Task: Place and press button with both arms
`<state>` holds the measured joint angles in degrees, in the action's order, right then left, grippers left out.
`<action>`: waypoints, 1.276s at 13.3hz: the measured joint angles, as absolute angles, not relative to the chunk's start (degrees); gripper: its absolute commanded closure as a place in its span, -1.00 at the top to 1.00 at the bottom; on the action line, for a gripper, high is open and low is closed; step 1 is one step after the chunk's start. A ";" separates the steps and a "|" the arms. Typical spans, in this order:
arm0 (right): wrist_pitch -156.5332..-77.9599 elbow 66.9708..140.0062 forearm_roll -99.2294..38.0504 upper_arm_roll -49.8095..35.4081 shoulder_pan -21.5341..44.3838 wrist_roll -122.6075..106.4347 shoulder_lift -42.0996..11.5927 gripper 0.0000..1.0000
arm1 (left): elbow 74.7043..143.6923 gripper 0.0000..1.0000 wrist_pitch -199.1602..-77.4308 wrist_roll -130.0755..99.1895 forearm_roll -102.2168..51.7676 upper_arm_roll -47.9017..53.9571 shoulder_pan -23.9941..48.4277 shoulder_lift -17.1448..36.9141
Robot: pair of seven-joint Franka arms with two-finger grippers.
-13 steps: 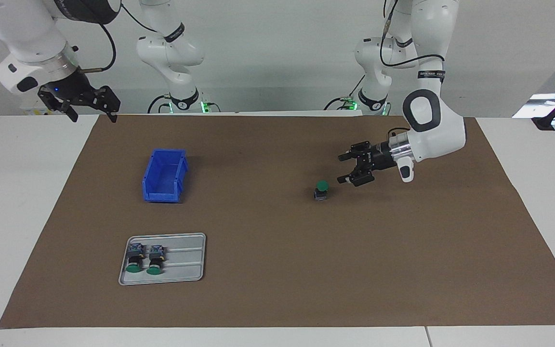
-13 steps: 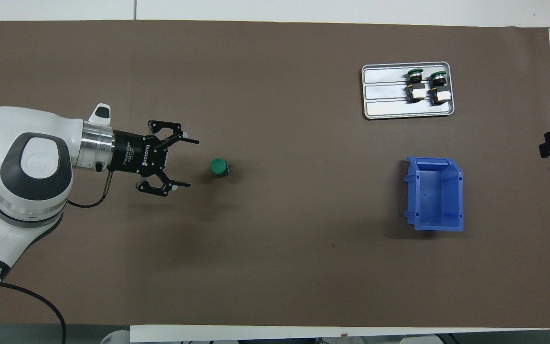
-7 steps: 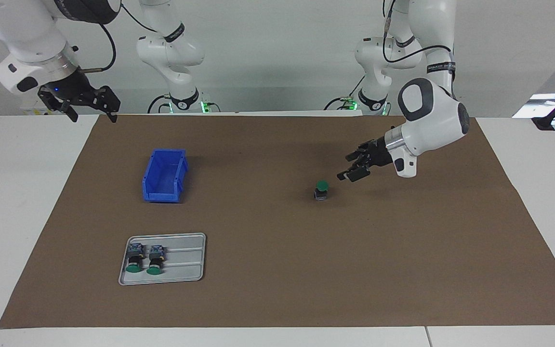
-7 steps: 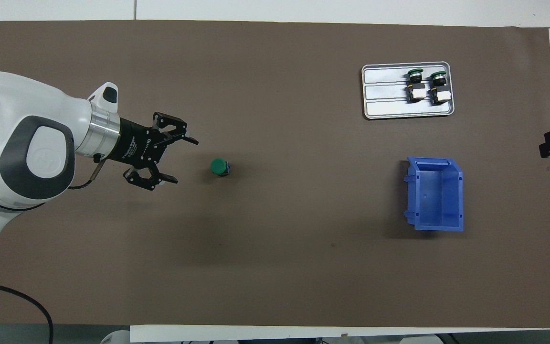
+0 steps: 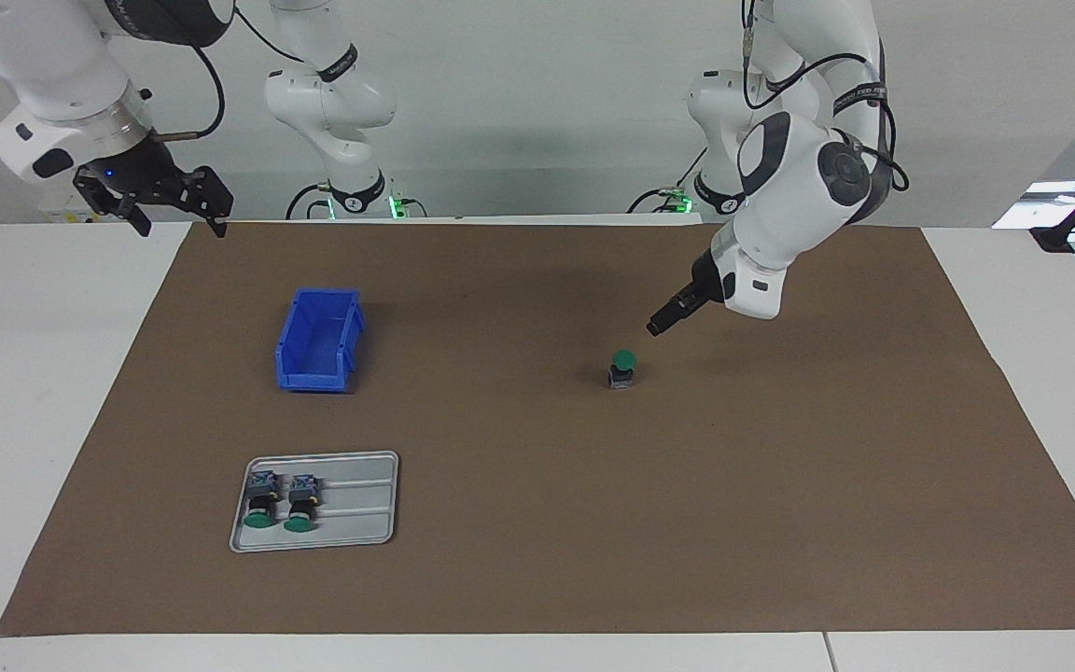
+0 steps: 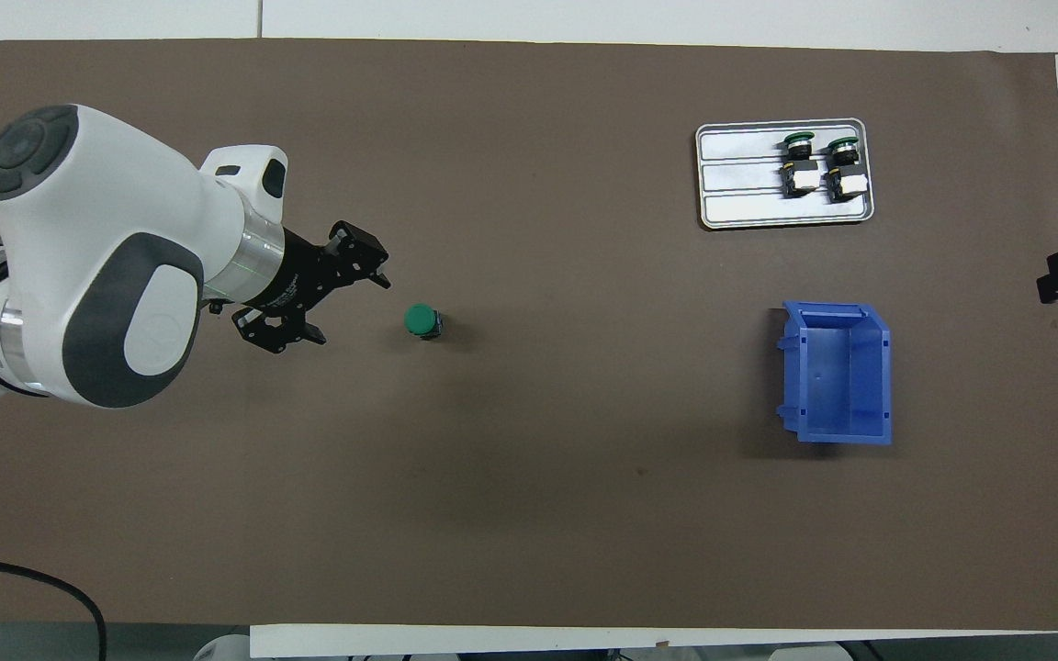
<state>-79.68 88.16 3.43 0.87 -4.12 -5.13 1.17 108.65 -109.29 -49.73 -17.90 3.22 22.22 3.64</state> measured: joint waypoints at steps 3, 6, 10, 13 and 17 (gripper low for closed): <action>-79.68 88.16 3.43 0.87 -4.12 -5.13 1.17 0.97 | 108.39 0.06 -109.29 -49.22 -13.41 3.28 24.74 3.64; -79.68 88.16 3.43 0.87 -4.12 -5.13 1.17 0.97 | 108.40 -0.31 -109.31 -45.43 -10.77 3.32 26.76 3.64; -79.68 88.16 3.43 0.87 -4.12 -5.13 1.17 0.97 | 108.73 -0.63 -111.10 -39.37 -10.35 3.07 26.72 3.79; -79.68 88.16 3.43 0.87 -4.12 -5.13 1.17 0.97 | 109.70 -0.83 -114.36 -38.76 -10.12 3.24 27.26 5.36; -79.68 88.16 3.43 0.87 -4.12 -5.13 1.17 0.97 | 110.13 -0.86 -117.63 -38.96 -9.80 3.28 29.16 8.20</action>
